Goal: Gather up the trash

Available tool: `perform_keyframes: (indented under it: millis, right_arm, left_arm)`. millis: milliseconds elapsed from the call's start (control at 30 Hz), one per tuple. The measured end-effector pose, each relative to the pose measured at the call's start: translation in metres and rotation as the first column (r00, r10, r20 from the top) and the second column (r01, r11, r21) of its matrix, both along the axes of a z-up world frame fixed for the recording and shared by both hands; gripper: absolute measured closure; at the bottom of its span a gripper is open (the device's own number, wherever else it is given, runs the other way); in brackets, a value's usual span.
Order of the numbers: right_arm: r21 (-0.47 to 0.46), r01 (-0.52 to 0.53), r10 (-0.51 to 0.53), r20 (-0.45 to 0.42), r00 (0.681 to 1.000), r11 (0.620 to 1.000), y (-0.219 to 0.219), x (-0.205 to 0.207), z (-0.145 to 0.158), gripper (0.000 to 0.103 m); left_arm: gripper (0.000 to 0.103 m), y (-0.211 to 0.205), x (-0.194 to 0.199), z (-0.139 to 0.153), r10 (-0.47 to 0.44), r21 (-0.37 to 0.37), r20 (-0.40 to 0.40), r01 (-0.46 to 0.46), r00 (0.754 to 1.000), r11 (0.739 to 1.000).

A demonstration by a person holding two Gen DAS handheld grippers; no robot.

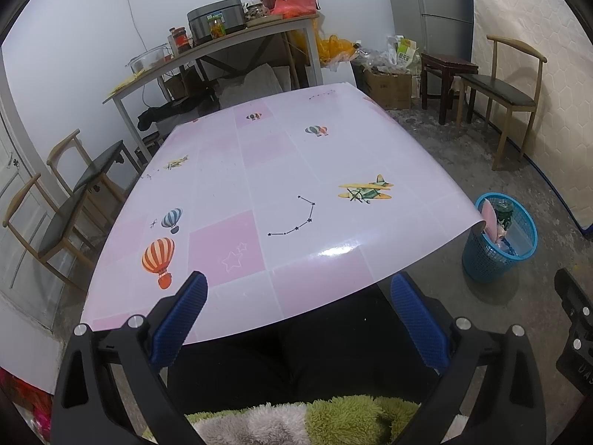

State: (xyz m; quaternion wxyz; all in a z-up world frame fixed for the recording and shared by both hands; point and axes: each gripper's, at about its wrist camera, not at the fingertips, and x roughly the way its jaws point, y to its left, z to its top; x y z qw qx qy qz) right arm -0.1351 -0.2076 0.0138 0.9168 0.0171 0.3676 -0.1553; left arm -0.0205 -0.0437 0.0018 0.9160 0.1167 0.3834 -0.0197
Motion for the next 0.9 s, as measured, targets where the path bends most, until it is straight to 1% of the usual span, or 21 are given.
perform_keyframes:
  millis: [333, 900]
  right_arm:
    - [0.001, -0.001, 0.001, 0.001, 1.000, 1.000, -0.0008, 0.0001, 0.0003, 0.008]
    - [0.001, 0.000, 0.000, 0.000, 1.000, 1.000, -0.0004, 0.0006, -0.0001, 0.008]
  left_arm:
    - [0.006, 0.0001, 0.0001, 0.0006, 0.000, 0.000, -0.001, 0.000, 1.000, 1.000]
    - [0.006, 0.0002, -0.0010, -0.0064, -0.009, -0.004, -0.022, 0.009, 1.000, 1.000]
